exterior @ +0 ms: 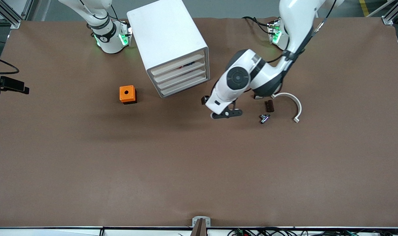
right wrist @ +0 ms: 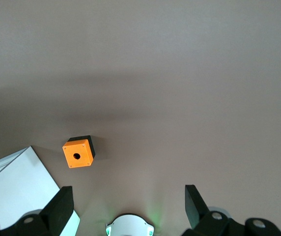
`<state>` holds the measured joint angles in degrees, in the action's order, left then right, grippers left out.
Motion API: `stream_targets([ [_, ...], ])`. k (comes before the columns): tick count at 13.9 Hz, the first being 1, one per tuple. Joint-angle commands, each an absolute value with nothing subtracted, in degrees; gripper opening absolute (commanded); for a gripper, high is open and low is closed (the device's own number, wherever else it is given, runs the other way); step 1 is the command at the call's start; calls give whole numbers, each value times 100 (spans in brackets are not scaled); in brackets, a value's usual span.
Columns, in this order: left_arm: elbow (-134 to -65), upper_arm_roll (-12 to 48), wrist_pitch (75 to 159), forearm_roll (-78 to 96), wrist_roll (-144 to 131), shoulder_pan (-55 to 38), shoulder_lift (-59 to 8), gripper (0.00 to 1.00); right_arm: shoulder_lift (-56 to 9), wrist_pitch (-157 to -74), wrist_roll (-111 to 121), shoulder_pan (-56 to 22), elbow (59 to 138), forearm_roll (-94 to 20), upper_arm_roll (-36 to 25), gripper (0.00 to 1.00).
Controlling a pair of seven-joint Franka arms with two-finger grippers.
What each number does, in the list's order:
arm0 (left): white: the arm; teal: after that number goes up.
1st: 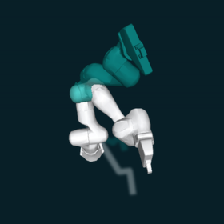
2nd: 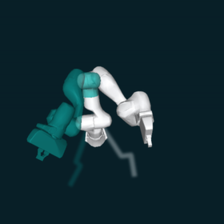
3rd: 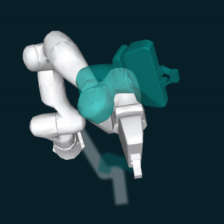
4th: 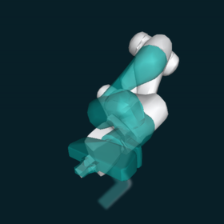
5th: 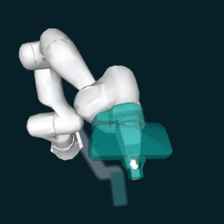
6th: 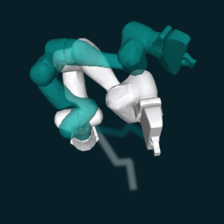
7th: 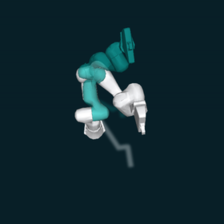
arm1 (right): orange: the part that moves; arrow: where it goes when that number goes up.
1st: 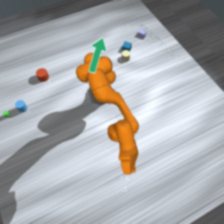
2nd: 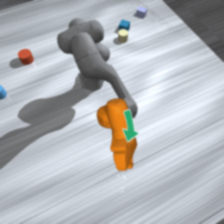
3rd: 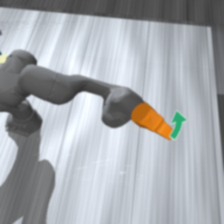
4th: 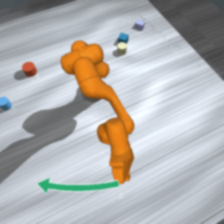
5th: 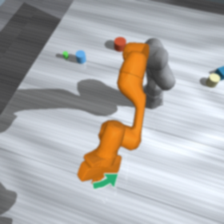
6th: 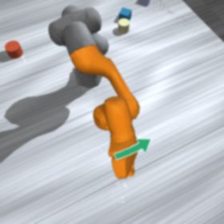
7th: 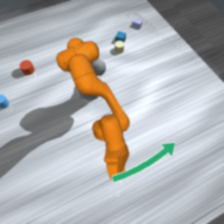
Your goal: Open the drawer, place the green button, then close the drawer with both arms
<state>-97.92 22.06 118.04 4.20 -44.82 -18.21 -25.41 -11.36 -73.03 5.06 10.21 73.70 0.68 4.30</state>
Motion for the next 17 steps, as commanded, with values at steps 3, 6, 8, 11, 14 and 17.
stream_targets([
  [3,-9870,2241,10883,431,-3228,-846,-1829,100,-844,-7190,554,1151,7383,35,580,100],
  [6,-9774,2215,10390,413,-3094,-379,-1469,100,-695,-7242,545,1090,7444,-61,589,100],
  [8,-9529,2198,10074,413,-2770,-273,-1450,100,-572,-7321,545,976,7549,-62,545,100],
  [11,-9028,2206,9503,-243,-2751,-281,-1441,100,-370,-7356,404,1002,7768,-62,527,100],
  [14,-8361,2189,8721,-702,-2751,-185,-1441,100,112,-7750,396,1063,8470,-70,527,100],
  [17,-8034,2197,8272,-1159,-2725,-132,-1424,100,588,-8181,396,1064,9156,-97,519,100],
])
